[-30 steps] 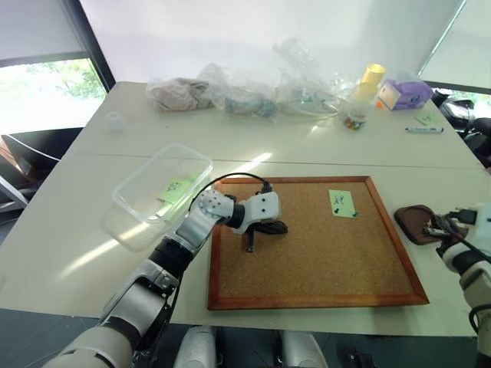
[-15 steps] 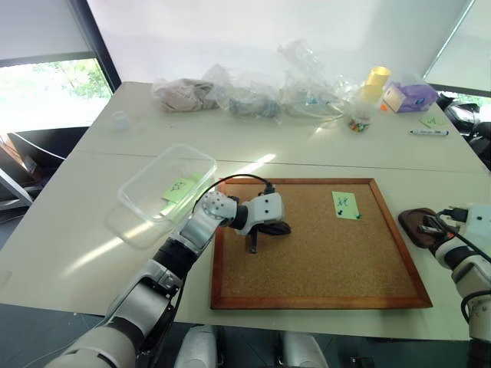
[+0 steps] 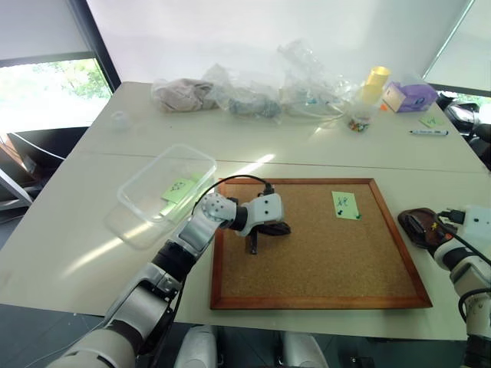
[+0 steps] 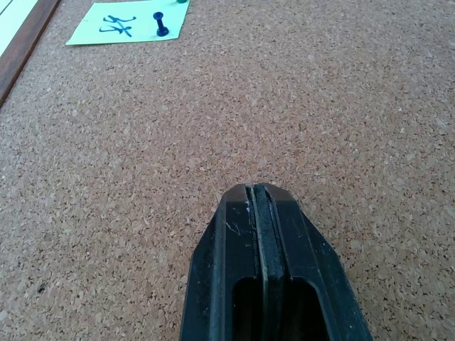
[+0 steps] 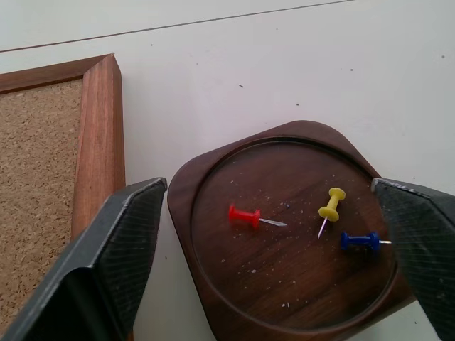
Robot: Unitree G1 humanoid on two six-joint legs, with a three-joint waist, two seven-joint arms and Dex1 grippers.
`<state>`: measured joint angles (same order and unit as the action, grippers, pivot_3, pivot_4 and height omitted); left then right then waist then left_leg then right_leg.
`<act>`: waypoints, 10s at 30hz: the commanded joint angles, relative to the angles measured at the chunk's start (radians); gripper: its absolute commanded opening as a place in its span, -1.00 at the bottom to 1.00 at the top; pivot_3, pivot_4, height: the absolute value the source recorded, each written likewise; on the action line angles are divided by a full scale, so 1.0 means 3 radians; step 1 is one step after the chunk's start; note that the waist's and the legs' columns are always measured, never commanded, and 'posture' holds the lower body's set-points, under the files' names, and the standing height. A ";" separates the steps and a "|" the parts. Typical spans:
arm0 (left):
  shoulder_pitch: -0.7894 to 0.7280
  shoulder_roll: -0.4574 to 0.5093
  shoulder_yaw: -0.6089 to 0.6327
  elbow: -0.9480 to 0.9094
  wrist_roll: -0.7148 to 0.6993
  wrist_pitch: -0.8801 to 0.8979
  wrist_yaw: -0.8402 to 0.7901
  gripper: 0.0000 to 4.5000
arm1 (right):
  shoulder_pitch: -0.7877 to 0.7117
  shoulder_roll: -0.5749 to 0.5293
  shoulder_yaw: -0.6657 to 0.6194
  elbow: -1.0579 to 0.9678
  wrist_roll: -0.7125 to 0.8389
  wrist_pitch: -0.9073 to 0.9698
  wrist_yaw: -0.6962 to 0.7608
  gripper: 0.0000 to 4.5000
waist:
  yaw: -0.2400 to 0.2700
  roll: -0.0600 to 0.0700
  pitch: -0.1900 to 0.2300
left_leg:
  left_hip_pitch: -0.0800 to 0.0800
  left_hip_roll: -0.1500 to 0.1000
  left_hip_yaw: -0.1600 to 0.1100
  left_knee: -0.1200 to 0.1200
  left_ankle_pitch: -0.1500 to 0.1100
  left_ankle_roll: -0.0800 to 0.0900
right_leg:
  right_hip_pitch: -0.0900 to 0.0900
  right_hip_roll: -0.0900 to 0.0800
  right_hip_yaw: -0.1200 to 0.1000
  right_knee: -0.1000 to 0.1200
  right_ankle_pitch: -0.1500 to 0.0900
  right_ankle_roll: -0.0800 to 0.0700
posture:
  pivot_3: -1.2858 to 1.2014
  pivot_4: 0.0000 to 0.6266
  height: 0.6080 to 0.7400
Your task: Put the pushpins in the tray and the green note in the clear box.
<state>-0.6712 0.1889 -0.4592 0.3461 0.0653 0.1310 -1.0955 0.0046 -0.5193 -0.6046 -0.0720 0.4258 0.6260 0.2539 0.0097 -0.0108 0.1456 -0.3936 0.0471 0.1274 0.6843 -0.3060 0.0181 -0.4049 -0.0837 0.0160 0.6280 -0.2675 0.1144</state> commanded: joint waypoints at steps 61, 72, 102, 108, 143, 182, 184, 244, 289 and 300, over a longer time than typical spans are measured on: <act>0.0059 0.0058 -0.0227 -0.0001 0.0135 0.0168 -0.0089 -1.00 | 0.0157 0.0491 0.0686 -0.0660 0.0015 -0.0785 0.0155 -0.99 | -0.0002 0.0000 0.0001 | -0.0013 -0.0001 0.0000 -0.0004 -0.0005 0.0009 | -0.0003 -0.0011 -0.0006 -0.0022 0.0000 0.0000 | 0.03 -0.52 1.00; 0.0058 0.0110 -0.0288 -0.0002 0.0189 0.0247 -0.0087 -1.00 | 0.0222 0.0538 0.0662 -0.0700 0.0023 -0.0969 0.0084 -0.99 | -0.0018 0.0000 0.0000 | -0.0013 0.0000 0.0000 -0.0004 -0.0006 0.0010 | -0.0001 -0.0010 -0.0007 -0.0025 0.0000 0.0000 | 0.03 -0.52 1.00; 0.0076 0.0091 -0.0269 -0.0037 0.0155 0.0183 -0.0070 -1.00 | -0.0064 0.0027 -0.0043 0.0445 -0.0062 -0.0818 -0.0151 0.27 | -0.0022 0.0004 -0.0002 | -0.0011 0.0000 0.0000 -0.0005 -0.0006 0.0011 | 0.0001 -0.0012 -0.0006 -0.0028 0.0000 0.0000 | 0.03 -0.52 1.00; 0.0080 0.0089 -0.0269 -0.0033 0.0154 0.0183 -0.0066 -1.00 | -0.0036 0.0040 -0.0049 0.0422 -0.0033 -0.0806 -0.0107 0.95 | -0.0023 0.0004 -0.0002 | -0.0011 0.0000 0.0000 -0.0005 -0.0006 0.0011 | 0.0001 -0.0012 -0.0006 -0.0028 0.0000 0.0000 | 0.03 -0.52 1.00; 0.0066 0.0092 -0.0266 0.0001 0.0168 0.0164 -0.0045 -1.00 | -0.0013 0.0364 0.1203 -0.0495 -0.0086 -0.0616 0.0385 0.85 | -0.0058 0.0001 -0.0005 | -0.0011 -0.0004 -0.0004 -0.0004 -0.0009 0.0014 | 0.0008 -0.0017 -0.0011 -0.0035 0.0001 0.0000 | 0.03 -0.52 1.00; 0.0042 0.0108 -0.0286 0.0079 0.0208 0.0112 -0.0049 -1.00 | -0.0079 0.0420 0.1060 -0.0610 -0.0164 -0.0948 0.0264 -0.97 | -0.0058 0.0002 -0.0004 | -0.0012 -0.0005 -0.0003 -0.0004 -0.0009 0.0015 | 0.0007 -0.0018 -0.0010 -0.0034 0.0001 0.0001 | 0.03 -0.52 1.00; 0.0044 0.0110 -0.0289 0.0077 0.0208 0.0113 -0.0056 -1.00 | -0.0087 0.0416 0.1055 -0.0611 -0.0161 -0.0967 0.0253 -0.97 | -0.0059 0.0002 -0.0004 | -0.0012 -0.0005 -0.0003 -0.0003 -0.0009 0.0015 | 0.0007 -0.0017 -0.0010 -0.0034 0.0001 0.0001 | 0.03 -0.52 1.00; -0.2331 -0.1442 0.2999 0.2682 -0.2256 0.2142 0.1996 -0.86 | -0.0120 0.0461 0.1154 -0.2006 -0.0178 -0.0428 -0.0196 -1.00 | -0.0066 -0.0004 0.0004 | -0.0054 -0.0029 -0.0059 -0.0003 0.0003 -0.0003 | -0.0013 -0.0011 -0.0054 -0.0034 0.0013 0.0033 | 0.03 -0.52 1.00; -0.0734 -0.1034 0.1575 -0.0200 -0.2029 0.3039 0.1481 -1.00 | -0.0083 0.0145 -0.0217 -0.0300 0.0326 0.0183 -0.0630 -0.58 | -0.0064 0.0013 0.0002 | -0.0053 -0.0031 -0.0069 -0.0002 0.0006 -0.0007 | -0.0008 -0.0012 -0.0055 -0.0028 0.0013 0.0033 | 0.03 -0.52 1.00; -0.0714 -0.1042 0.1535 -0.0232 -0.2083 0.3028 0.1529 -1.00 | -0.0002 0.0168 -0.0268 -0.0328 0.0347 0.0228 -0.0577 0.97 | -0.0064 0.0013 0.0002 | -0.0053 -0.0032 -0.0070 -0.0002 0.0006 -0.0007 | -0.0008 -0.0012 -0.0055 -0.0028 0.0013 0.0033 | 0.03 -0.52 1.00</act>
<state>-0.8777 -0.1166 0.0033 0.3098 -0.5344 1.0427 -0.6368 -0.0042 -0.4579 -0.6470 -0.1429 0.5206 0.6935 0.0824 -0.0093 -0.0068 0.1463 -0.4096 0.0376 0.1065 0.6837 -0.3041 0.0161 -0.4072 -0.0874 -0.0005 0.6196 -0.2636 0.1243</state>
